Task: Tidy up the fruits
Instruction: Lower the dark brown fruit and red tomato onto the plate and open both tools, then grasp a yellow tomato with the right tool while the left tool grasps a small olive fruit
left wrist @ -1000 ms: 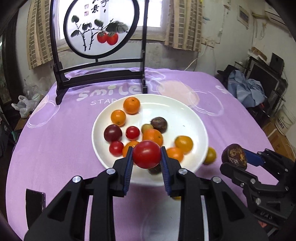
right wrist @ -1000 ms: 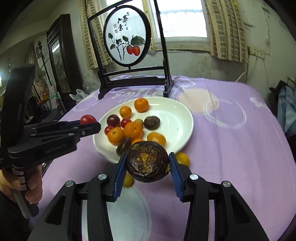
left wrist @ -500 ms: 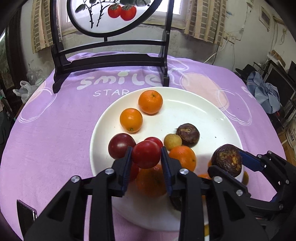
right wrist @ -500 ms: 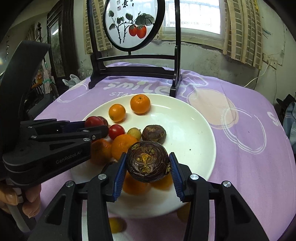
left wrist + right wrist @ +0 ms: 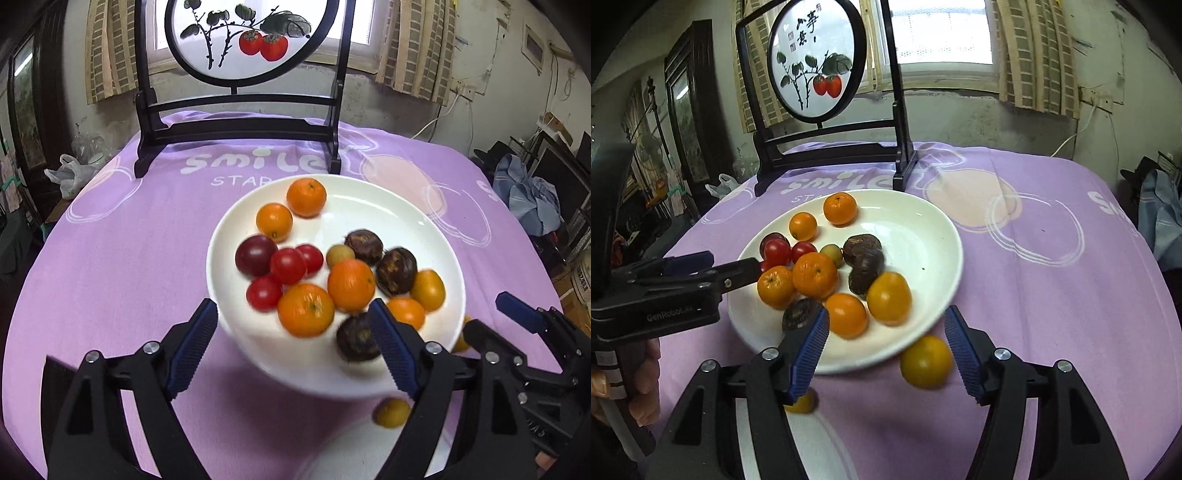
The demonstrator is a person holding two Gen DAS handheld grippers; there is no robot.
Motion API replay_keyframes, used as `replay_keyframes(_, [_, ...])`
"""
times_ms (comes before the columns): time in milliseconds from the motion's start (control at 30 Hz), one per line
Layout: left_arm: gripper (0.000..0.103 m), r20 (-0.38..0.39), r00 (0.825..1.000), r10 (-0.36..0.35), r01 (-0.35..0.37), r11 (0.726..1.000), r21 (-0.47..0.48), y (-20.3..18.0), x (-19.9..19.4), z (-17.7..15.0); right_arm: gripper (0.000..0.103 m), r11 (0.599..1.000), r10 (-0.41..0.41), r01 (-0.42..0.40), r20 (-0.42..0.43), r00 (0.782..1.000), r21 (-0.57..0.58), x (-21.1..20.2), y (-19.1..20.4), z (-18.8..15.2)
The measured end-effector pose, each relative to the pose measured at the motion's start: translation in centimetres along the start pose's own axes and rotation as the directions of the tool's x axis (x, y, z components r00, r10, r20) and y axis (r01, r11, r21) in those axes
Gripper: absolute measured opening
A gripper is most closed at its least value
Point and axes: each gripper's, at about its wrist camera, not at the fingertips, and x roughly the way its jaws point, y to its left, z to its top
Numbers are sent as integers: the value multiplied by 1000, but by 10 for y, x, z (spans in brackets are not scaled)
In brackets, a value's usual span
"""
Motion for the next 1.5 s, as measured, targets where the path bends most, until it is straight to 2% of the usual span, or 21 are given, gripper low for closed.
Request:
replay_keyframes(133, [85, -13, 1000, -20, 20, 1000, -12, -4, -15, -20, 69, 1000, 18, -18, -21, 1000, 23, -11, -4, -26])
replay_keyframes(300, [89, -50, 997, -63, 63, 998, -9, -16, -29, -53, 69, 1000, -6, 5, -43, 999, -16, -23, 1, -52])
replay_keyframes(400, [90, -101, 990, -102, 105, 994, 25, -26, -26, -71, 69, 1000, -11, 11, -59, 998, -5, -24, -2, -60])
replay_keyframes(500, [90, -116, 988, -103, 109, 993, 40, -31, -19, -85, 69, 999, -31, 32, -84, 996, 8, -20, -6, -66])
replay_keyframes(667, [90, -121, 986, -112, 116, 993, 27, -25, -10, -90, 69, 999, -44, 48, -139, 989, 24, -3, -10, -62])
replay_keyframes(833, [90, -77, 995, -65, 71, 995, 76, -23, -13, -90, 69, 996, -64, 75, -180, 982, 53, 24, -20, -52])
replay_keyframes(1000, [90, -82, 995, -64, 70, 994, 81, -22, -10, -87, 69, 995, -99, 101, -202, 974, -3, 44, -14, -38])
replay_keyframes(1100, [90, -91, 995, -49, 57, 995, 86, -22, -7, -86, 64, 993, -119, 114, -203, 972, -34, 53, -11, -31])
replay_keyframes(1133, [90, -93, 994, -56, 64, 995, 82, -21, -7, -86, 58, 992, -123, 117, -200, 972, -43, 55, -10, -29])
replay_keyframes(1167, [90, -95, 993, -67, 74, 994, 79, -21, -7, -86, 44, 991, -129, 122, -195, 972, -48, 56, -10, -27])
replay_keyframes(1200, [90, -97, 993, -73, 80, 994, 80, -21, -7, -87, 38, 991, -129, 124, -194, 972, -41, 56, -11, -25])
replay_keyframes(1367, [90, -103, 991, -89, 98, 992, 79, -22, -8, -88, 38, 994, -102, 105, -199, 975, 7, 46, -14, -32])
replay_keyframes(1500, [90, -104, 991, -89, 97, 992, 75, -22, -6, -88, 38, 998, -55, 61, -197, 979, 21, 25, -13, -45])
